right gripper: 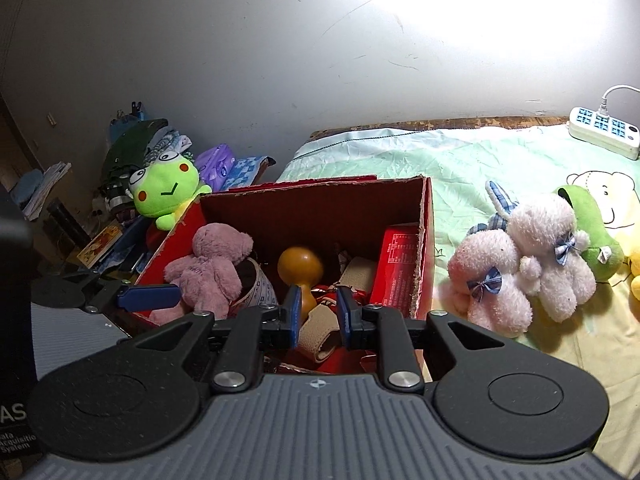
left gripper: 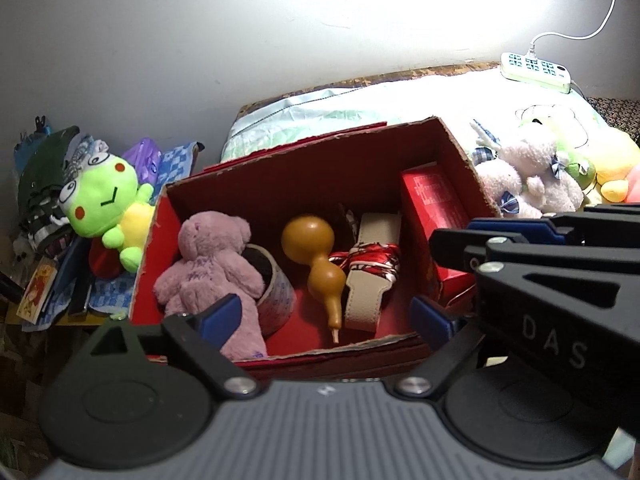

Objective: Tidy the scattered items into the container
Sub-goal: 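Withdraw the right gripper up out of the red box, then move the right gripper toward the yellow tiger plush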

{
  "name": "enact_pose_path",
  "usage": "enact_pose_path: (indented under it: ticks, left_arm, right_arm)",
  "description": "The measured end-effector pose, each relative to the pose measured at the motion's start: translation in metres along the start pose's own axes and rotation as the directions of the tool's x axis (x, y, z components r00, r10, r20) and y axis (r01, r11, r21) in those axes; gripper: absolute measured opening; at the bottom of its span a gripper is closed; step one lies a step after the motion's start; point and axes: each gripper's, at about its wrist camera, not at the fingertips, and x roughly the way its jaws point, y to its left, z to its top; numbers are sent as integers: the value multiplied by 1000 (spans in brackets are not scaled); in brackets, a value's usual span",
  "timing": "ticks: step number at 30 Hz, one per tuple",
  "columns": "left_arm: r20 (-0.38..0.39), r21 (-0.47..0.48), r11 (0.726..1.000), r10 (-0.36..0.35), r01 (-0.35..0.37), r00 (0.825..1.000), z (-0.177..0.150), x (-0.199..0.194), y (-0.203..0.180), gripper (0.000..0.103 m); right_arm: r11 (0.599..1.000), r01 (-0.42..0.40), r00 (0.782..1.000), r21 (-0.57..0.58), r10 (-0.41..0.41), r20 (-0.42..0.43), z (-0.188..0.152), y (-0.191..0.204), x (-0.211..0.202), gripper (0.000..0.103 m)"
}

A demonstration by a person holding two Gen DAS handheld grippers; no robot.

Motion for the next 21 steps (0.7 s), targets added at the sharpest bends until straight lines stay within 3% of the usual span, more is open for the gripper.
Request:
enact_pose_path:
  ticks: [12, 21]
  left_arm:
    - [-15, -46, 998, 39, -40, 999, -3, -20, -46, 93]
    - [-22, -15, 1000, 15, -15, 1000, 6, -22, -96, 93]
  right_arm:
    - [997, -67, 998, -28, 66, -23, -5, -36, -24, 22]
    - [999, -50, 998, 7, 51, -24, -11, -82, -44, 22]
